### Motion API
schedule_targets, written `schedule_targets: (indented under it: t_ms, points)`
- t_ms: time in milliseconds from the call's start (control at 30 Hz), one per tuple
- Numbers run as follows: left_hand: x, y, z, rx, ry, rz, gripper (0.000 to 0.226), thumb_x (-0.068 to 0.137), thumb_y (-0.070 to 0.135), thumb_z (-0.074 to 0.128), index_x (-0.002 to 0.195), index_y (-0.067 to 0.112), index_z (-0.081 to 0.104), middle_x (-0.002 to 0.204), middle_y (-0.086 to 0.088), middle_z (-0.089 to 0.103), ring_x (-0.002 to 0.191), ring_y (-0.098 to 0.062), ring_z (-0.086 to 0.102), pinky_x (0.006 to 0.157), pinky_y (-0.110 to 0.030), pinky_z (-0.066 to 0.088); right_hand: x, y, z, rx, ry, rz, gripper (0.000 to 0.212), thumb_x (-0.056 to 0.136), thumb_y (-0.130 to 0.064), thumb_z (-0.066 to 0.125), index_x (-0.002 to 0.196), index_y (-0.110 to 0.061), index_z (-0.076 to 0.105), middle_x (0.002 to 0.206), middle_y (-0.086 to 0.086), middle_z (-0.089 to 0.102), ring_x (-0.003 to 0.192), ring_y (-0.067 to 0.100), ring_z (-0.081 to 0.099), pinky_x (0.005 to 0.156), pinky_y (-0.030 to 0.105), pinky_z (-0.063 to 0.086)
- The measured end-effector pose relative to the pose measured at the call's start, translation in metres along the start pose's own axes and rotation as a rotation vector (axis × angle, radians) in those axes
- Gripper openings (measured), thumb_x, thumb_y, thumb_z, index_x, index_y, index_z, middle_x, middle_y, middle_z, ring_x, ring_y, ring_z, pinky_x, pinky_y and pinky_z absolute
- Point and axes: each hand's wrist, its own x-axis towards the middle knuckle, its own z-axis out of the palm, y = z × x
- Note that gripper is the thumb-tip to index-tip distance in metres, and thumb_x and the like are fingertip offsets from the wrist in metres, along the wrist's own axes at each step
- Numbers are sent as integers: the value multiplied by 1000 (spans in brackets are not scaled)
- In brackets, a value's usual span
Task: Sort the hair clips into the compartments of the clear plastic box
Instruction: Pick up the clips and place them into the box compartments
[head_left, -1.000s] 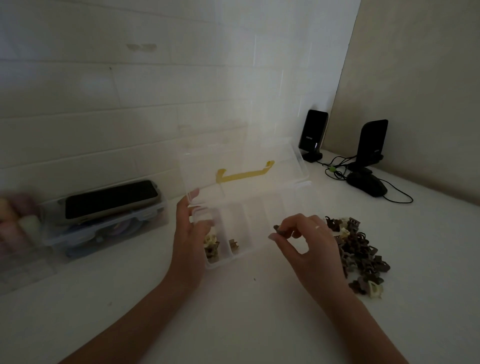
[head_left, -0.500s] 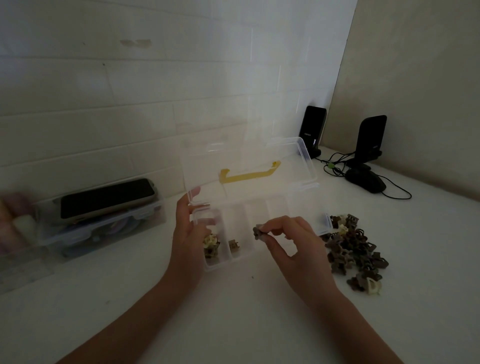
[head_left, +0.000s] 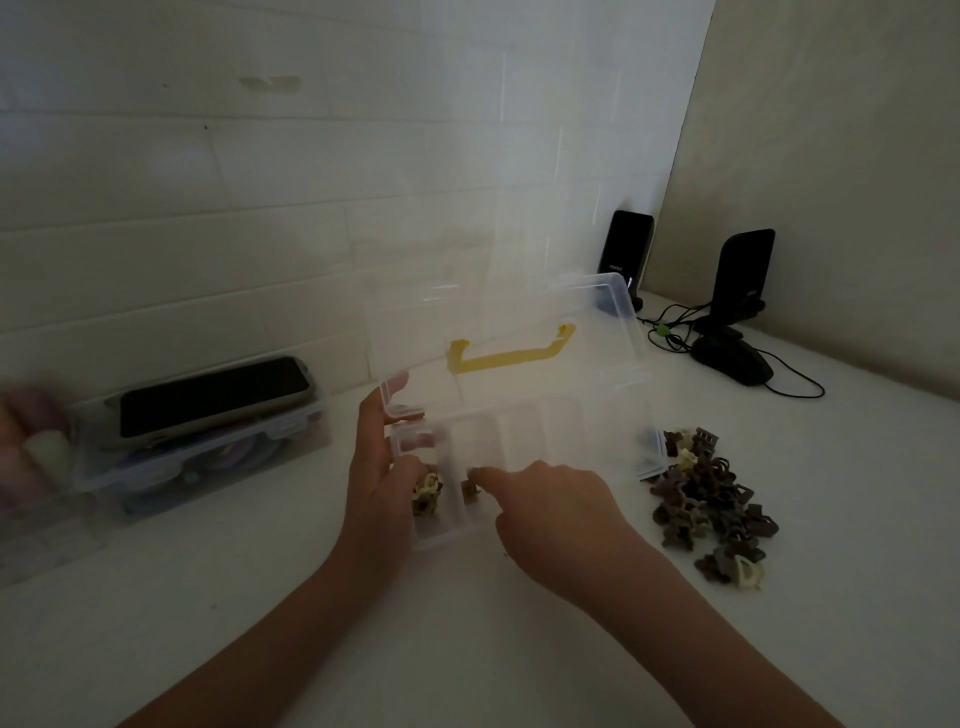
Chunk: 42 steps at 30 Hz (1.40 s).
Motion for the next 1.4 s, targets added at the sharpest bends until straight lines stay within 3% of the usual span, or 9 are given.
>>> schedule_targets:
  t_ms: [233,400,633,700,833,933,1033,1167,1400]
  points:
    - [0,1,1,13,14,-26,72,66,6,40,119,54,45,117,2,55,108,-22,58,88,-54,50,-19,10,3,127,51,19,50,88,-20,38,128,-49,41,71,-5,51,62,18,48,48,22,28]
    - [-1,6,4,45,29,-23,67,66,14,40,115,59,44,122,5,53,113,-27,54,88,-41,46,-28,15,12,121,57,-21,49,92,-25,35,134,-50,36,95,1,63,86,24,60,60,30,30]
    - [-3,9,3,46,29,-25,69,67,10,37,114,60,44,128,-2,51,110,-27,57,94,-59,44,-29,16,10,194,111,-30,49,89,-23,36,131,-47,41,96,-2,64,87,19,60,63,30,38]
    - [-3,10,4,45,34,-30,66,68,12,39,114,59,45,125,0,52,111,-27,56,95,-60,43,-31,13,3,402,203,-15,45,88,-23,40,126,-45,48,84,-9,63,75,6,58,63,26,44]
    - [-2,10,4,45,32,-50,61,72,14,41,113,60,44,124,3,54,112,-26,56,96,-60,42,-24,12,-9,1001,390,134,19,88,-16,58,98,-31,64,70,-1,66,60,8,60,52,22,49]
    - [-2,10,4,52,25,-53,62,73,14,39,111,63,43,122,3,54,108,-23,58,94,-57,45,-20,11,-16,1525,287,299,5,84,-6,64,80,-8,66,69,6,71,62,18,68,50,23,52]
    - [-2,10,3,48,26,-48,64,72,13,37,111,63,44,116,3,55,98,-15,63,85,-46,52,-20,9,-15,1749,246,449,9,83,-6,63,76,-4,69,75,11,73,71,24,72,55,20,54]
    - [-1,9,2,43,20,-58,67,69,10,35,112,61,44,116,-1,55,101,-20,61,88,-53,50,-17,8,-10,1674,307,505,8,82,-12,66,77,-7,70,74,7,74,70,22,73,51,18,52]
    - [-1,7,1,42,14,-61,65,72,9,37,117,56,44,114,9,57,106,-19,60,89,-57,50,0,-8,-2,1273,544,282,16,78,-16,72,72,-10,58,66,5,69,61,18,67,47,24,52]
